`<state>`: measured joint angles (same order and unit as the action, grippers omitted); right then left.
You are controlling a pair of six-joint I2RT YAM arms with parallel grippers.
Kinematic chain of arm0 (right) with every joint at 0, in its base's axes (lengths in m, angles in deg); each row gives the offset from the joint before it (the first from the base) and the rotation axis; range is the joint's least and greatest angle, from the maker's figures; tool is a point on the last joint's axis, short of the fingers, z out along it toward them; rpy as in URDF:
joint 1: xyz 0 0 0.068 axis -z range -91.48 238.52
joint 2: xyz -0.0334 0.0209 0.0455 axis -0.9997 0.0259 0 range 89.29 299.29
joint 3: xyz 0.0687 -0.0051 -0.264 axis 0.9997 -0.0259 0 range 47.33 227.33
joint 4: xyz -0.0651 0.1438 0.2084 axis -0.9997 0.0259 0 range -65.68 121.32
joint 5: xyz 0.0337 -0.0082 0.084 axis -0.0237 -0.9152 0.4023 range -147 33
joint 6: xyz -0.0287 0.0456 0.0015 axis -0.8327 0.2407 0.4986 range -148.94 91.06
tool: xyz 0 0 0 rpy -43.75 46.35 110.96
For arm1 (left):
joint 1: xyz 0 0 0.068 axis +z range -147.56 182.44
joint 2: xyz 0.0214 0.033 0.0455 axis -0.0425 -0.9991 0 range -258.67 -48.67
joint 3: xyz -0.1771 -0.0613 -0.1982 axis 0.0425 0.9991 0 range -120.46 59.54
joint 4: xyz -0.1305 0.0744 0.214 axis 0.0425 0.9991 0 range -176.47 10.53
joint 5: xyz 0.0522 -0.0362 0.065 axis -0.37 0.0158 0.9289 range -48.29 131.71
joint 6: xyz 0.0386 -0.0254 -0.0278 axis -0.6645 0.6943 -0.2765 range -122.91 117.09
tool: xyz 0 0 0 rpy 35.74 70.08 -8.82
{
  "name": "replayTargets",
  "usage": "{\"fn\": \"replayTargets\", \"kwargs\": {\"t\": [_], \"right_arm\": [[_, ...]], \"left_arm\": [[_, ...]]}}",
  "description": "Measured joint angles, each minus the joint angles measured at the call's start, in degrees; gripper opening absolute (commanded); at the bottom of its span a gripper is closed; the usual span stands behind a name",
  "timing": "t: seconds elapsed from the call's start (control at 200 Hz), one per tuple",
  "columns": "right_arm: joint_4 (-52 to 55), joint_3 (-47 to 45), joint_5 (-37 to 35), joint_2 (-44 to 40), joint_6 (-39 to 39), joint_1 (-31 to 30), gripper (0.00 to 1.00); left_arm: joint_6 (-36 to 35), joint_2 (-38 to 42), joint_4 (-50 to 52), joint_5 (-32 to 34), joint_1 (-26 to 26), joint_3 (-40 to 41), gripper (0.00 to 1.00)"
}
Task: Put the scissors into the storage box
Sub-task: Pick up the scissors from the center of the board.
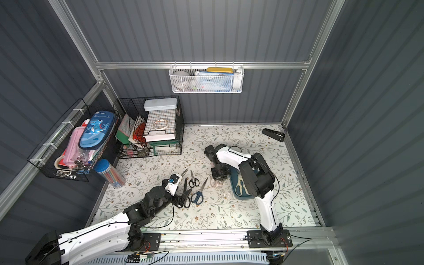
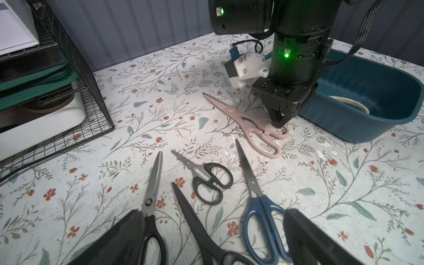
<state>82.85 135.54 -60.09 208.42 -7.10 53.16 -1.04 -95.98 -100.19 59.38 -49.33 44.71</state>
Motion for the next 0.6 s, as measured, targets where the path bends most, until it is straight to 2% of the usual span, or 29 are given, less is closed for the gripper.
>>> {"fn": "replayTargets", "kwargs": {"t": [0.12, 0.31, 0.48, 0.6], "right_arm": [[0.4, 0.0, -0.3, -4.2, -0.3, 0.1, 0.0], [0.9, -1.6, -1.1, -16.9, -1.3, 2.7, 0.0], [2.1, -10.4, -4.2, -28.9, -3.0, 8.2, 0.0], [4.1, -16.9, -6.0, -32.9, -4.3, 13.0, 0.0]], "left_arm": [[0.0, 0.0, 0.0, -0.1, 0.0, 0.0, 0.99], [0.0, 0.3, 0.0, 0.0, 0.0, 0.0, 1.0], [0.0, 0.6, 0.0, 0.4, 0.0, 0.0, 0.99], [0.0, 0.8, 0.0, 0.6, 0.0, 0.0, 0.99]]}}
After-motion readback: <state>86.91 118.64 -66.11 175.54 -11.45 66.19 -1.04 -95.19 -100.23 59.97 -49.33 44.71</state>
